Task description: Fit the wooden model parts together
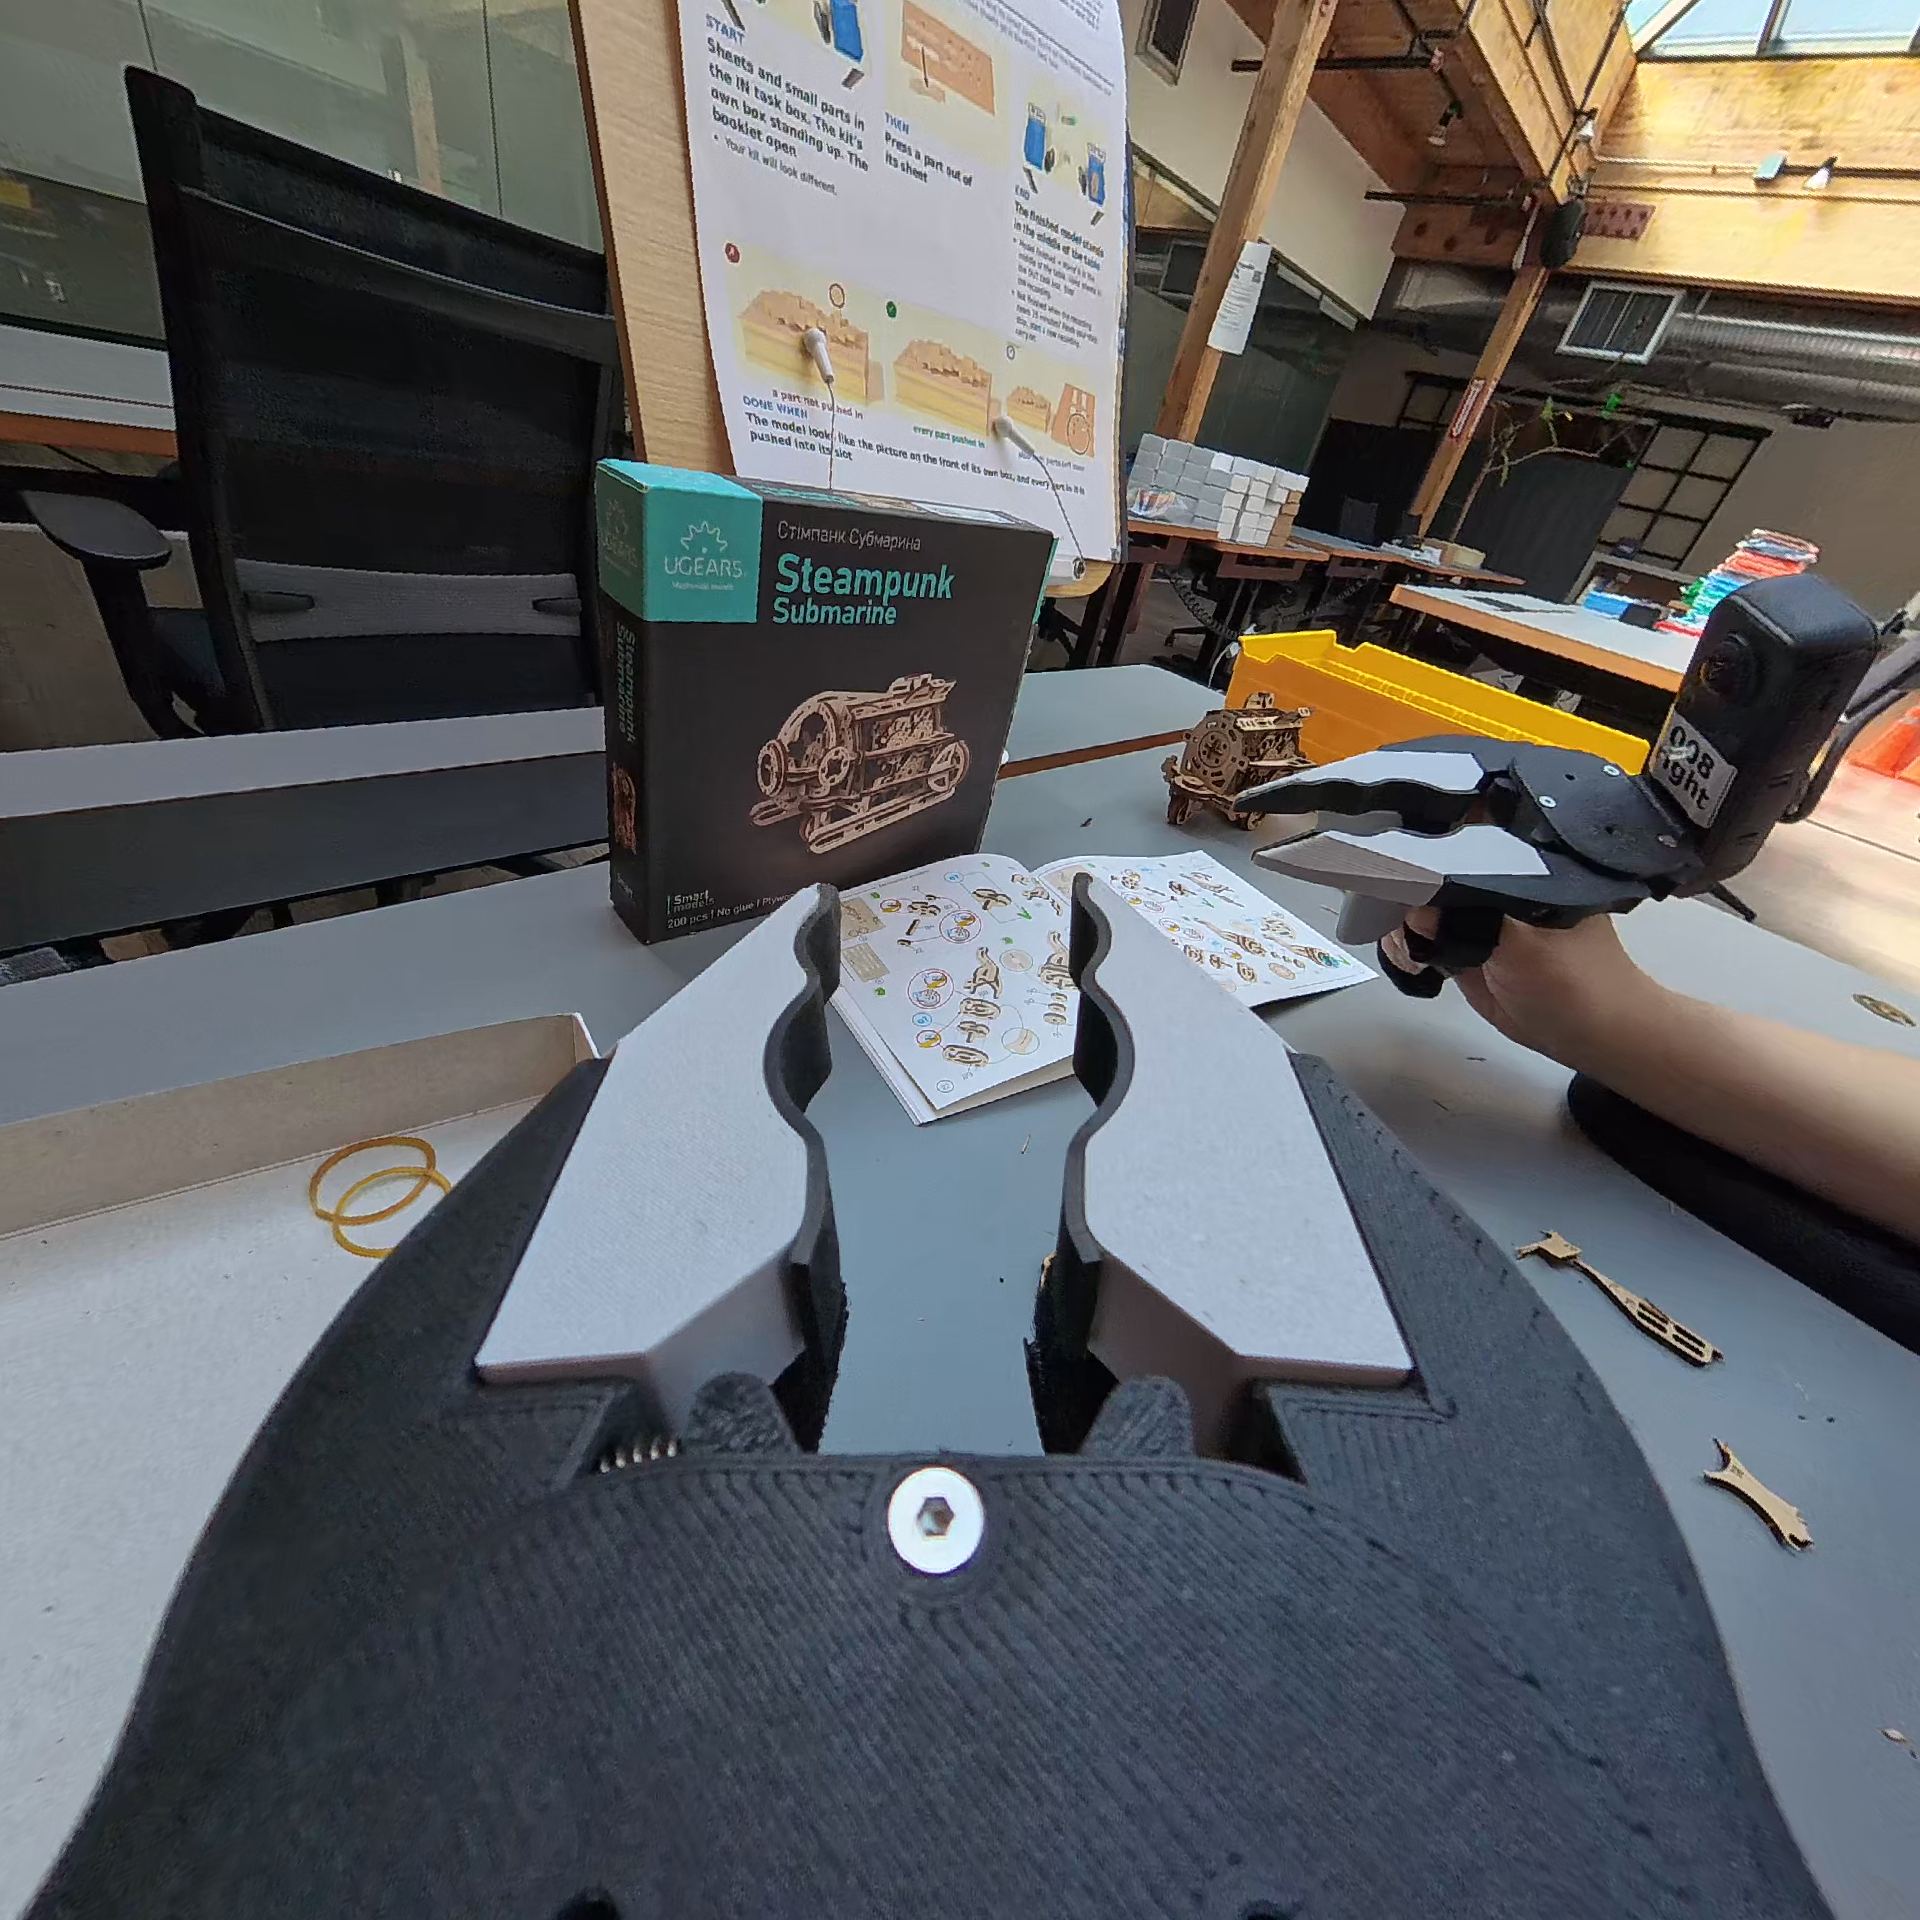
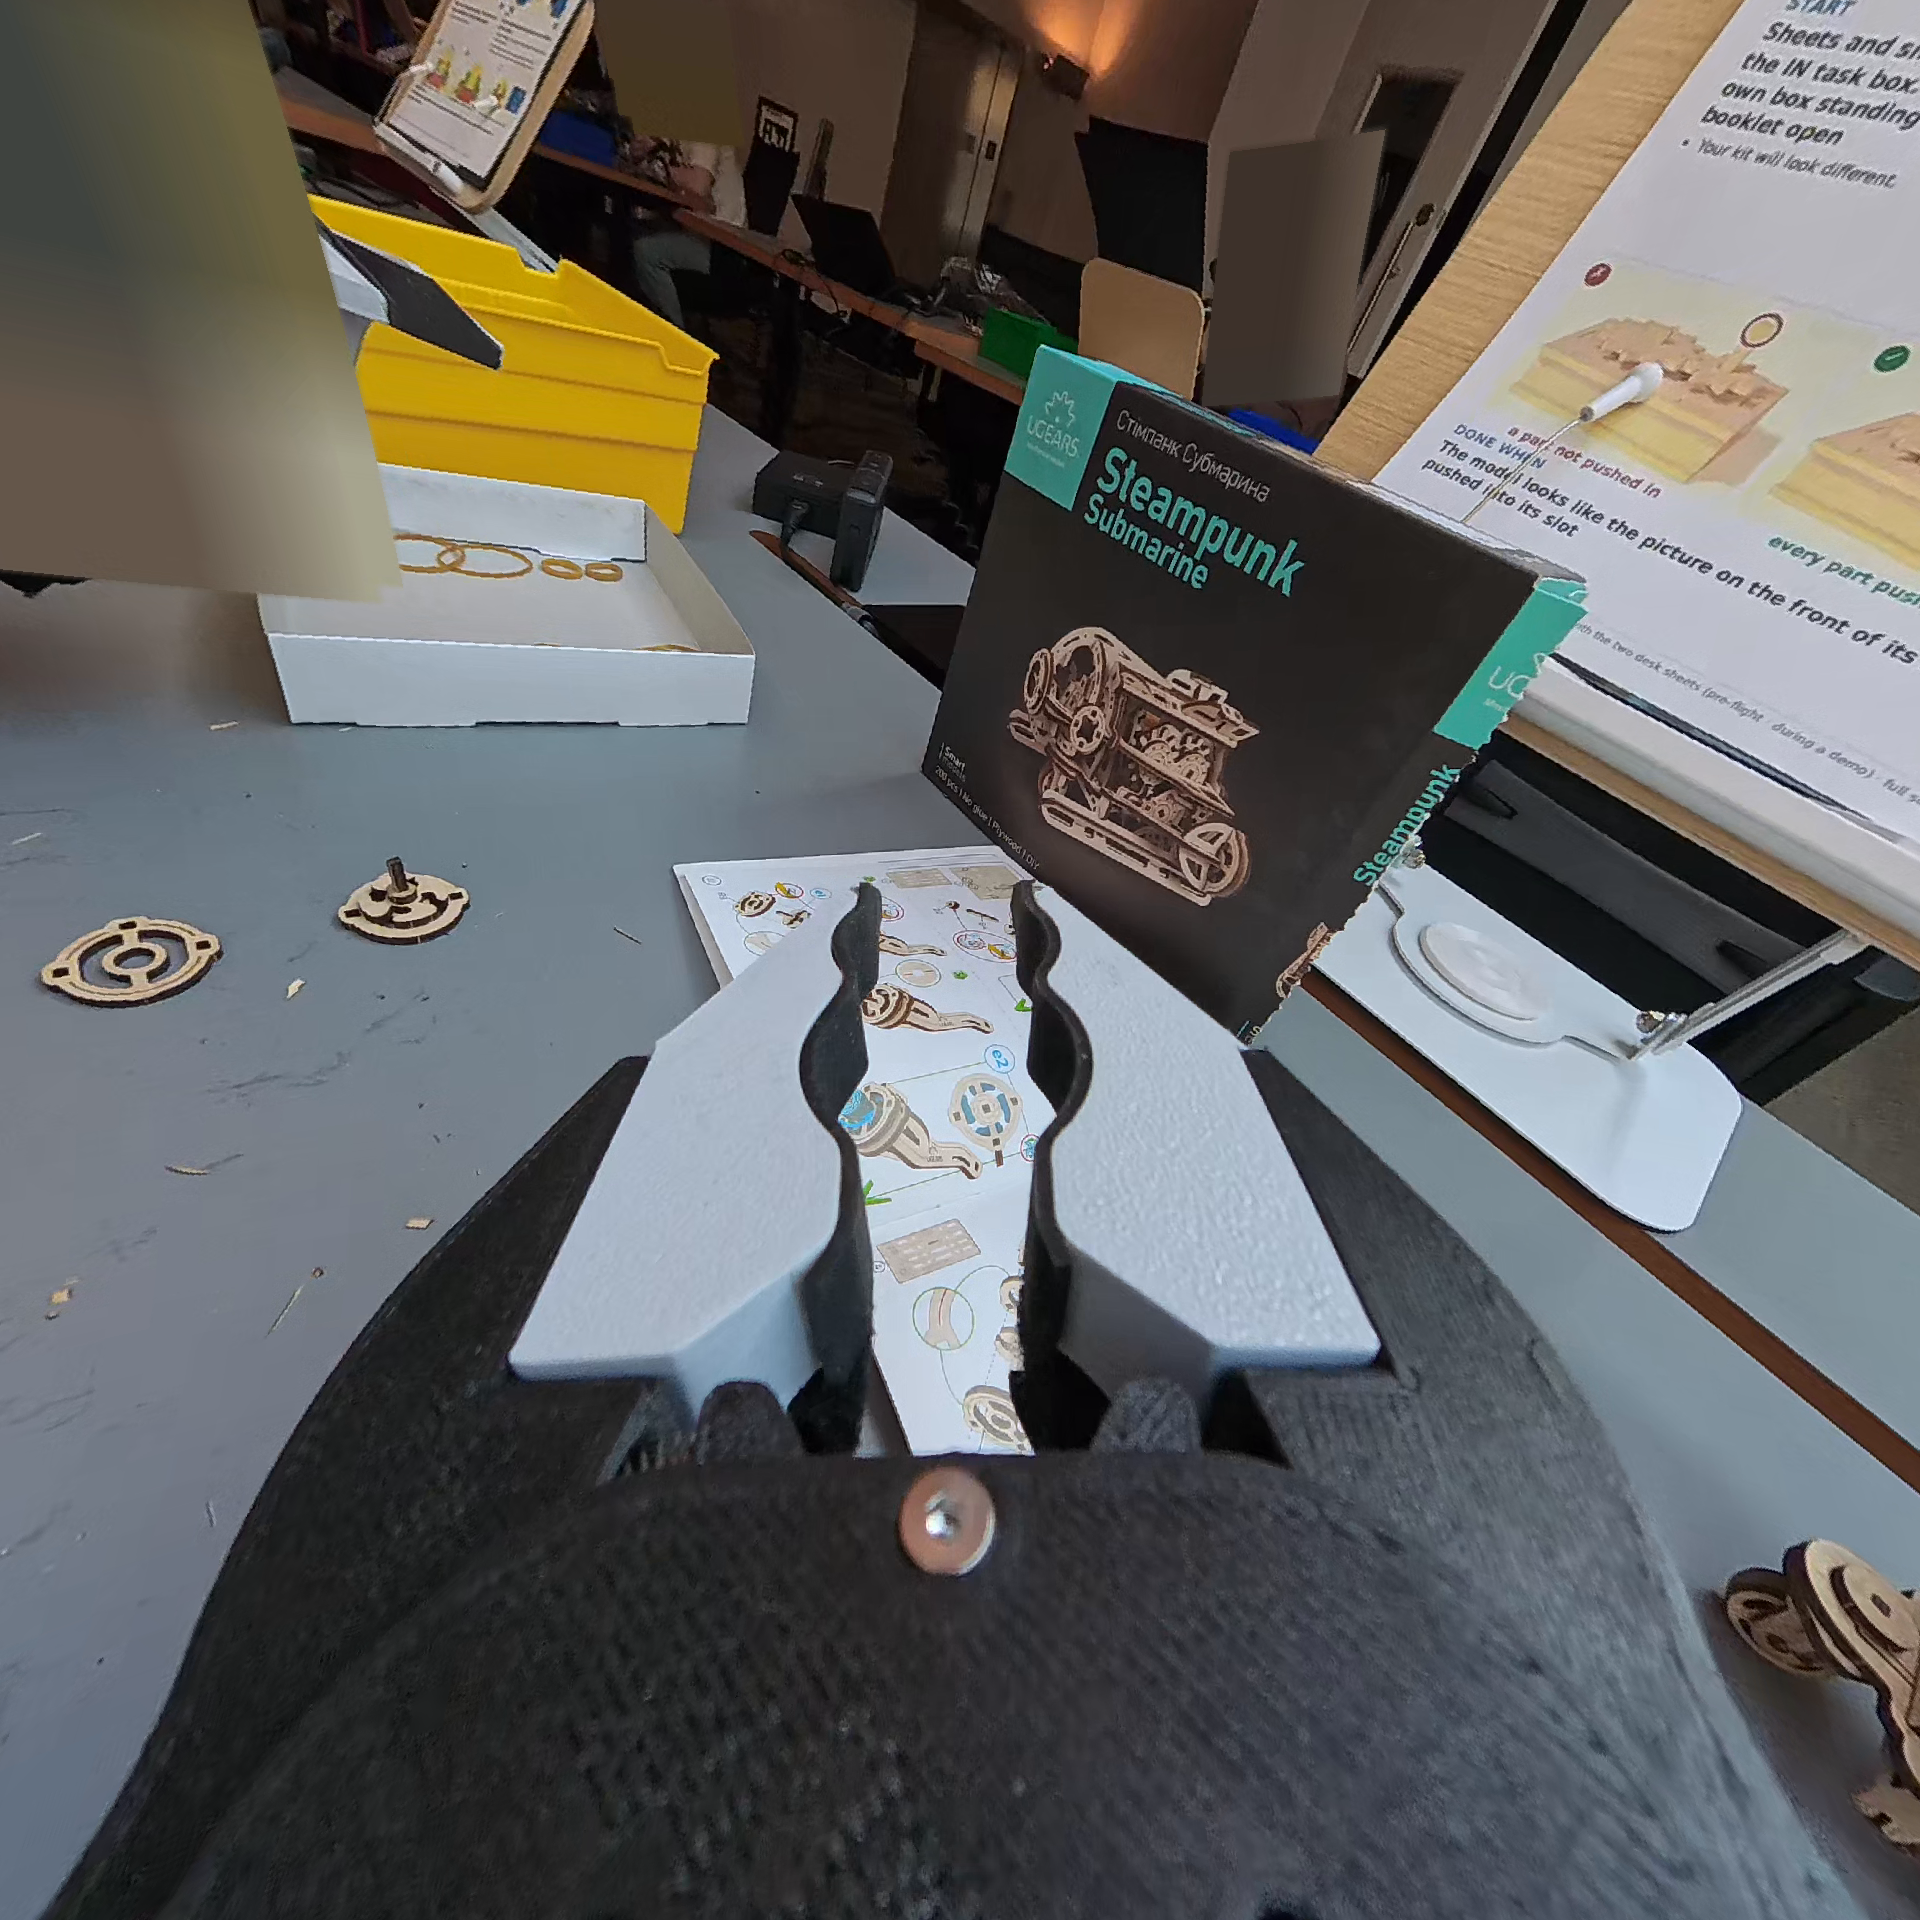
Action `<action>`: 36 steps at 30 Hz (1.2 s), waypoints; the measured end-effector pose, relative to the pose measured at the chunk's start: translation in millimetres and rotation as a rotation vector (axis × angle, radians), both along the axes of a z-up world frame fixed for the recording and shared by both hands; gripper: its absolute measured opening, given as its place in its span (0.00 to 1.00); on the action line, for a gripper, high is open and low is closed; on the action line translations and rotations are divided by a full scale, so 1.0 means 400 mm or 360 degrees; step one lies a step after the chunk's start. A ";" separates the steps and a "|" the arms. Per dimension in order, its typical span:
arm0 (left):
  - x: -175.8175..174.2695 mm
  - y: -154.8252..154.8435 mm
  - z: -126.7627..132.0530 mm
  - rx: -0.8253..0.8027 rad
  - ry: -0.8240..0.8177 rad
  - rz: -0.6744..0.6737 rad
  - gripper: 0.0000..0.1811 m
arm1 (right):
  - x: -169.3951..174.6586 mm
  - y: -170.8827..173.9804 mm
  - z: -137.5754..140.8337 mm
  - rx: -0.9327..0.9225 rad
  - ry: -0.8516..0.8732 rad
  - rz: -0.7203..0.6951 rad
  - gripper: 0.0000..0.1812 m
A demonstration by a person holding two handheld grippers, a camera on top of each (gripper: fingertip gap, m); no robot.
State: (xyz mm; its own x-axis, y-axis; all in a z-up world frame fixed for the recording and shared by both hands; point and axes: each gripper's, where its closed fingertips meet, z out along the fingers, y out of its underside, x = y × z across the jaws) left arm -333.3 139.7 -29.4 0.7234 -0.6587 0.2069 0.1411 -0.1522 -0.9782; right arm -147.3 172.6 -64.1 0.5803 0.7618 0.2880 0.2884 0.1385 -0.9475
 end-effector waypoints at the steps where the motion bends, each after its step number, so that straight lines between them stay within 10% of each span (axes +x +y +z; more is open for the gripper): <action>1: 0.000 0.000 0.001 0.0001 -0.0001 0.0000 0.23 | 0.001 0.001 -0.001 -0.0004 -0.0001 -0.0001 0.14; 14: 0.001 0.001 -0.002 -0.0004 0.0001 -0.0003 0.24 | -0.149 -0.160 -0.045 0.0118 -0.0345 0.0536 0.12; 19: 0.003 0.001 -0.007 -0.0015 0.0007 -0.0010 0.24 | -0.297 -0.301 -0.145 -0.0418 -0.0468 0.0939 0.20; 36: 0.009 0.000 -0.010 -0.0021 0.0015 -0.0021 0.24 | -0.341 -0.328 -0.261 -0.0665 -0.0722 0.0948 0.21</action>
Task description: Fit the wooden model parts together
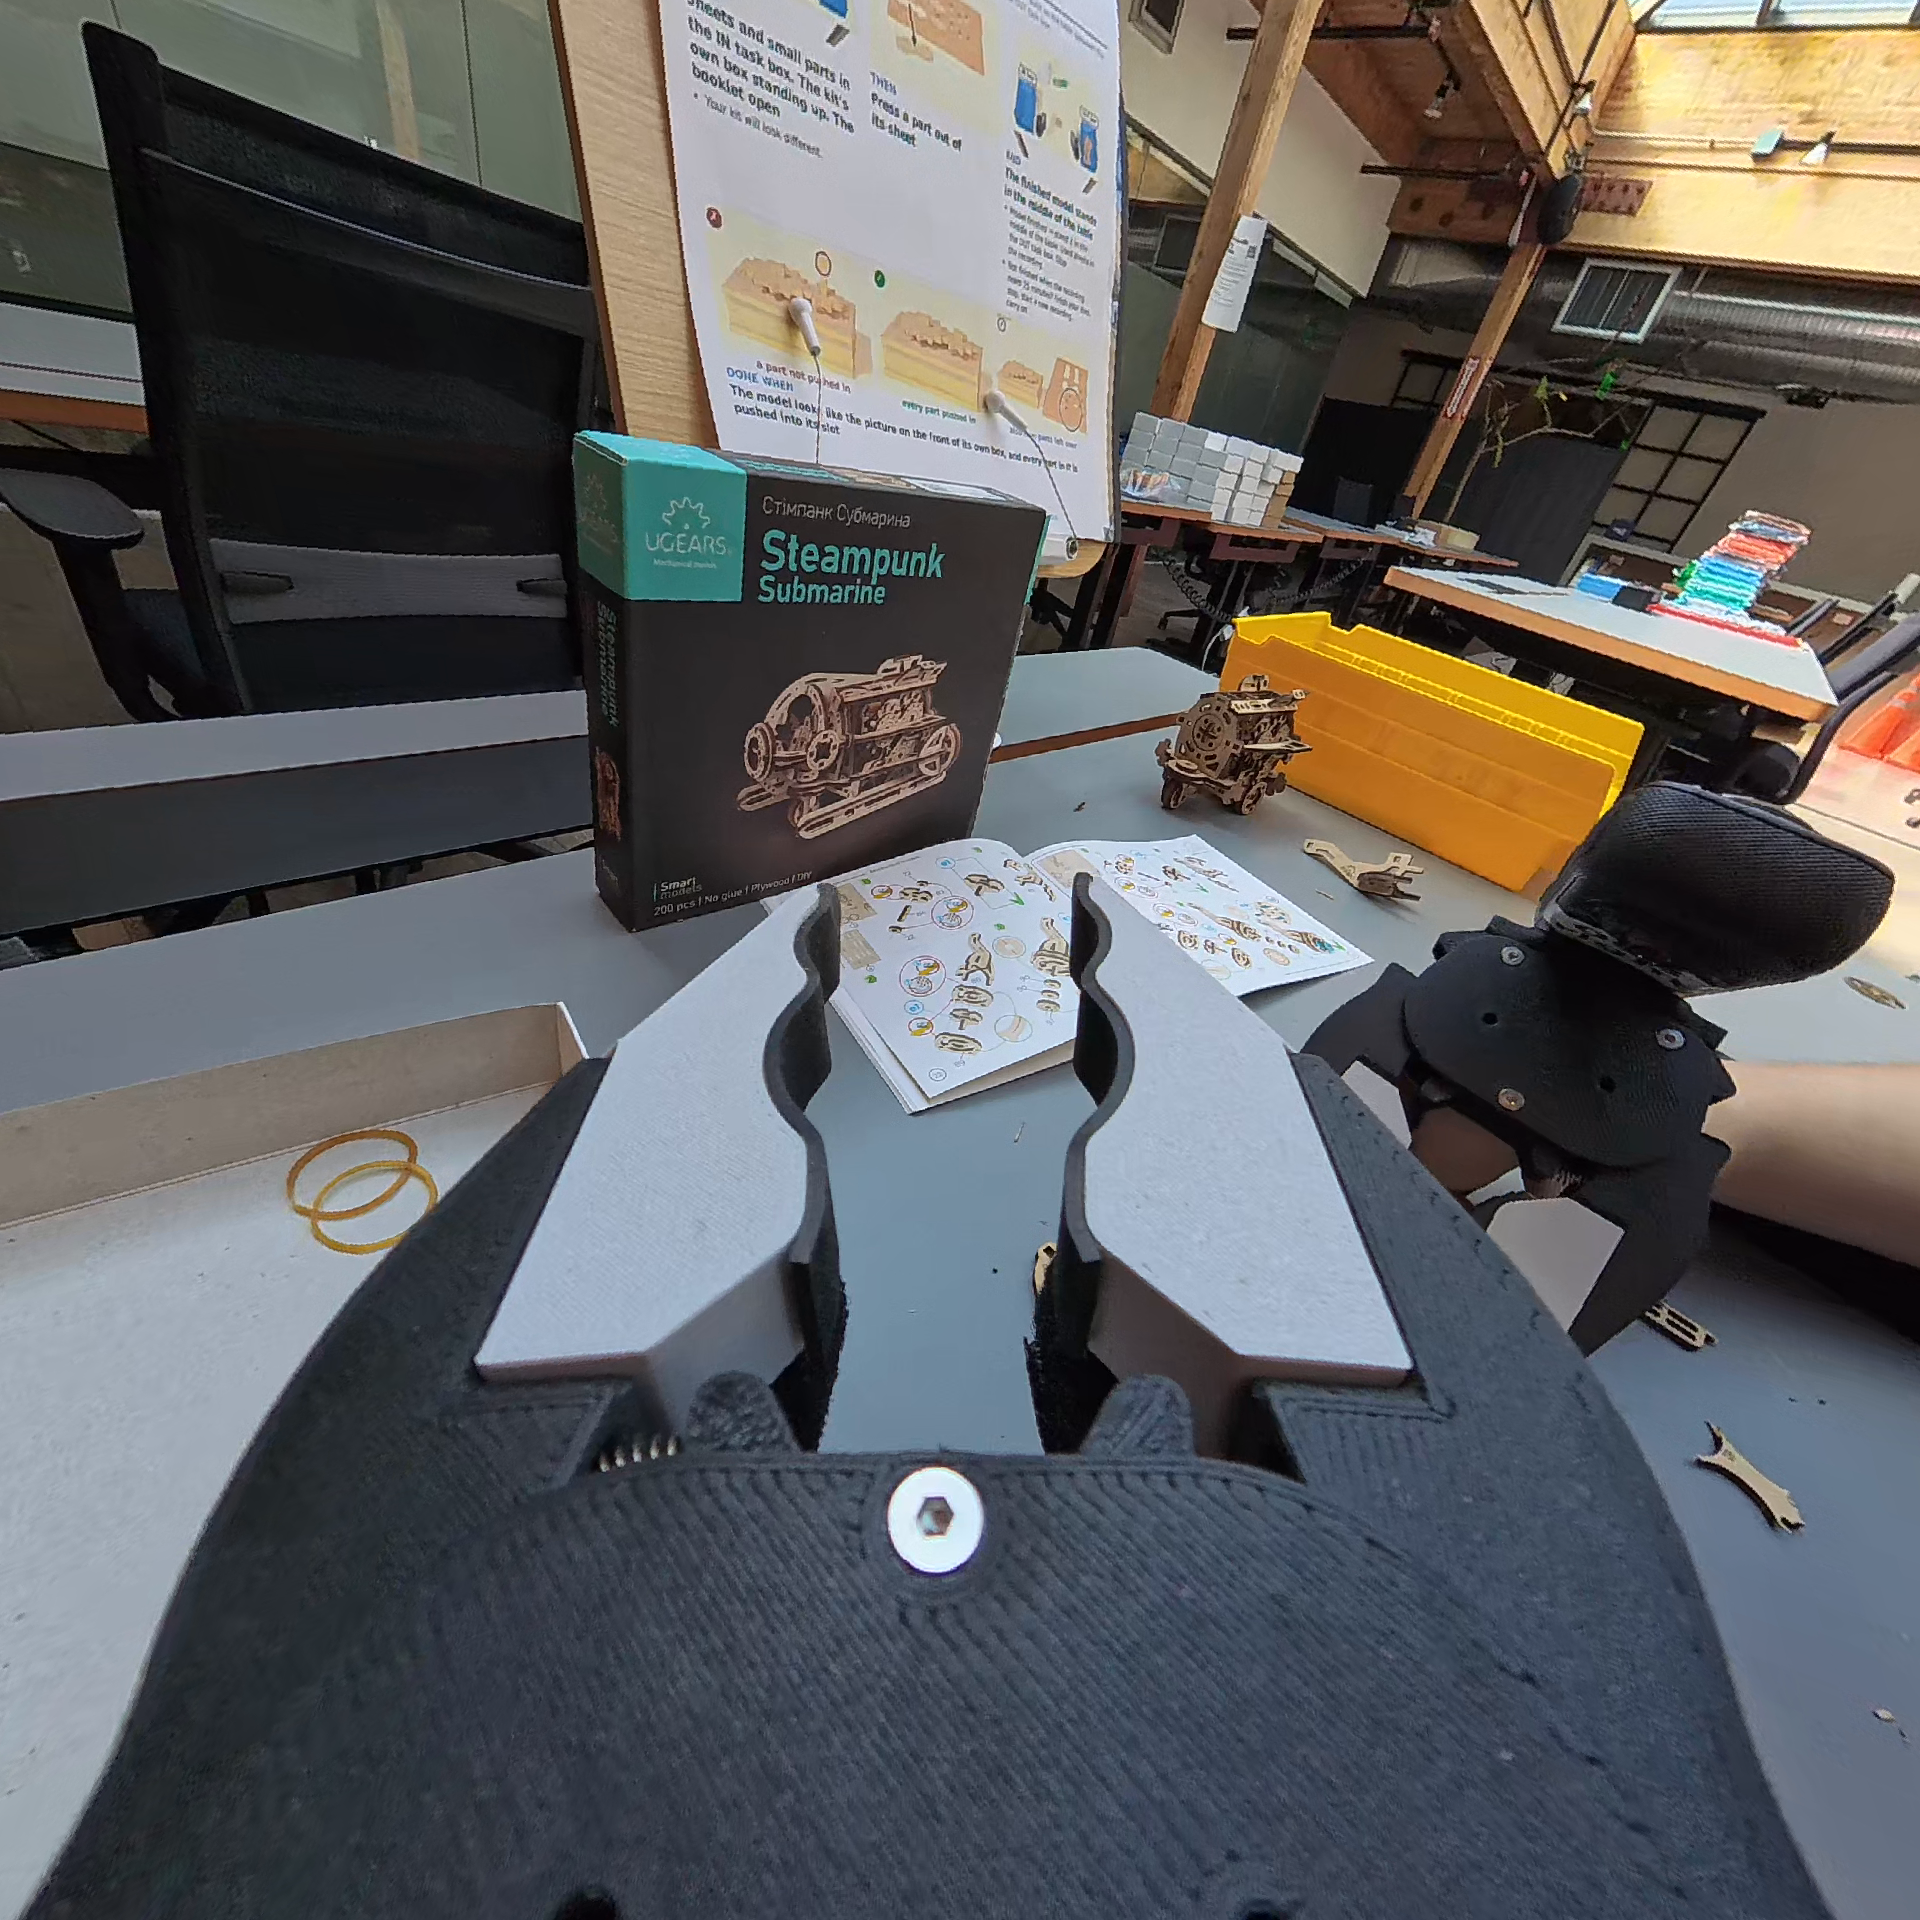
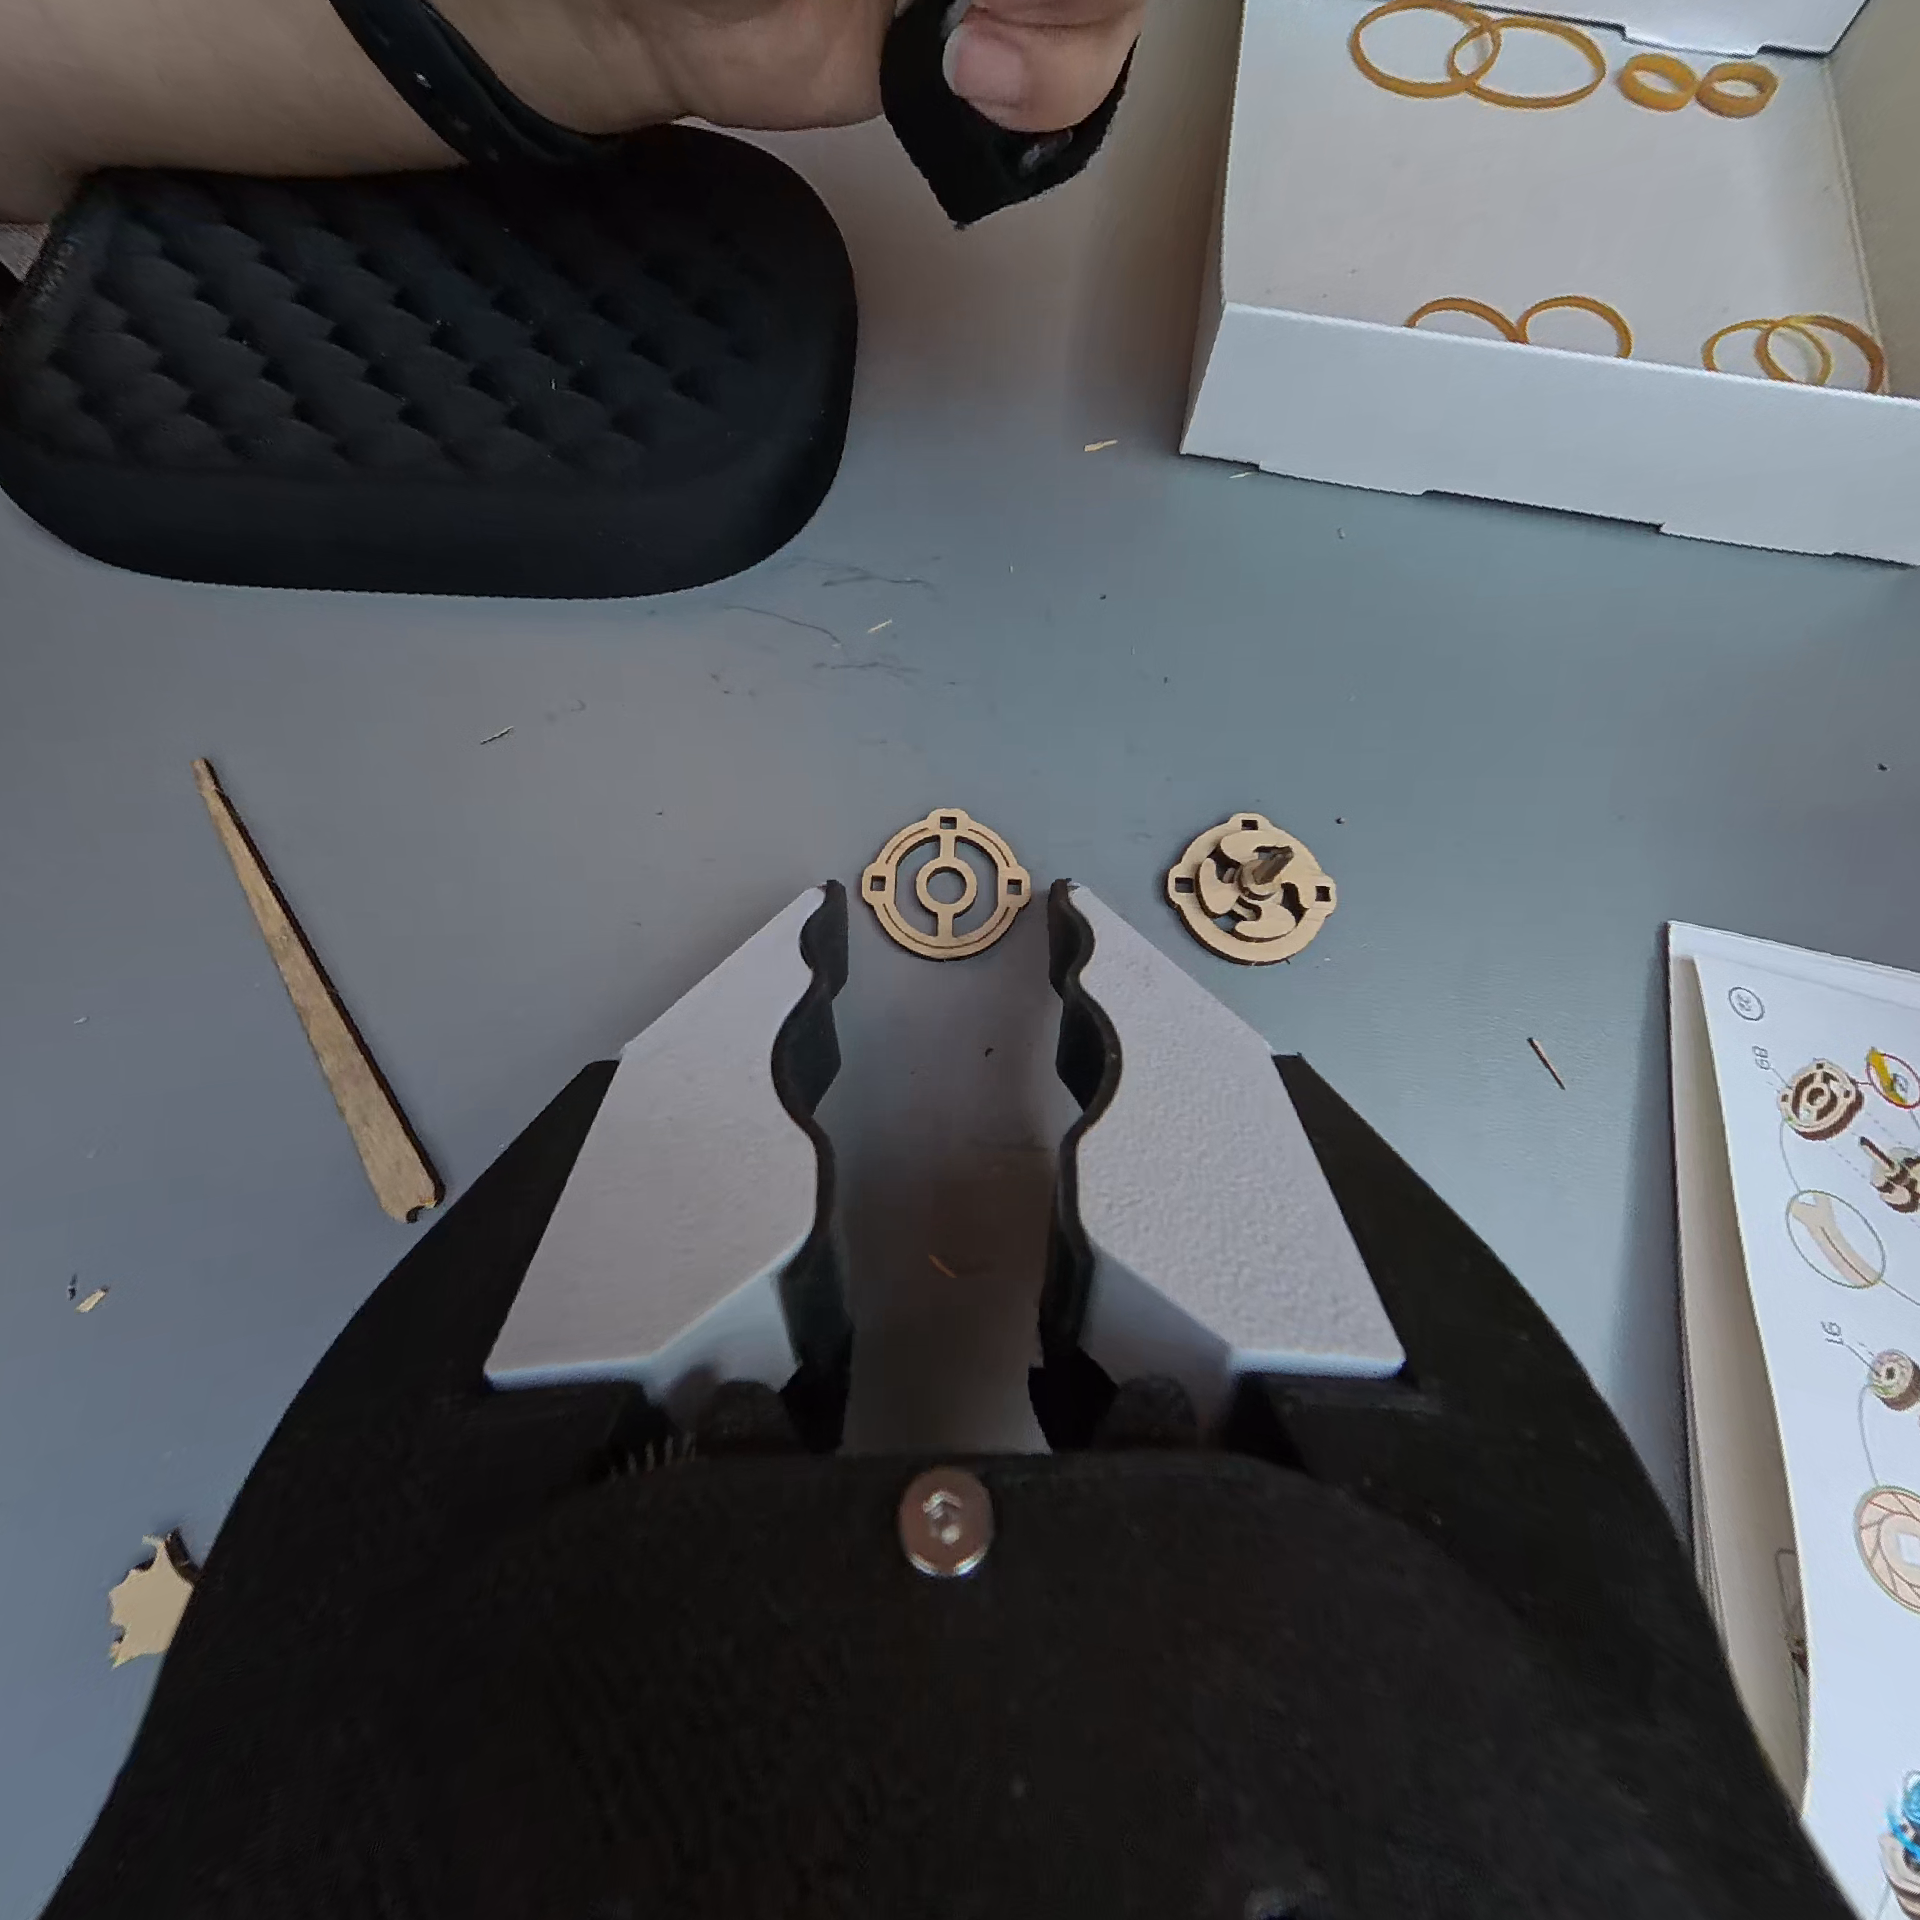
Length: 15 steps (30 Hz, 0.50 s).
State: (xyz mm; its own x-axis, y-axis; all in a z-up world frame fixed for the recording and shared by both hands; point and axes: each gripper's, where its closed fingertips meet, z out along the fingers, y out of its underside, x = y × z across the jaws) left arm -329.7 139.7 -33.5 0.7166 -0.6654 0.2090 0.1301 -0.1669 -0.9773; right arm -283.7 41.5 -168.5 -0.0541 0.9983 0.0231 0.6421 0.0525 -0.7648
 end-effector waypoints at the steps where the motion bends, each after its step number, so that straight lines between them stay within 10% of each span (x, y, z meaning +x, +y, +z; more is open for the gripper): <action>1: 0.000 0.000 0.000 -0.0001 0.0000 -0.0001 0.24 | 0.000 -0.001 0.000 0.0018 0.0000 0.0010 0.17; 15: -0.001 0.000 0.003 0.0003 -0.0002 0.0003 0.24 | 0.091 0.167 0.168 0.0822 0.0251 -0.0288 0.17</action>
State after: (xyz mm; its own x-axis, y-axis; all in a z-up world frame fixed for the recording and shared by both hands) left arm -330.3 139.6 -32.2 0.7177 -0.6644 0.2086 0.1318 -0.1645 -0.9775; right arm -247.3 108.4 -101.5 0.1605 0.8484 0.5044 0.5557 0.3447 -0.7565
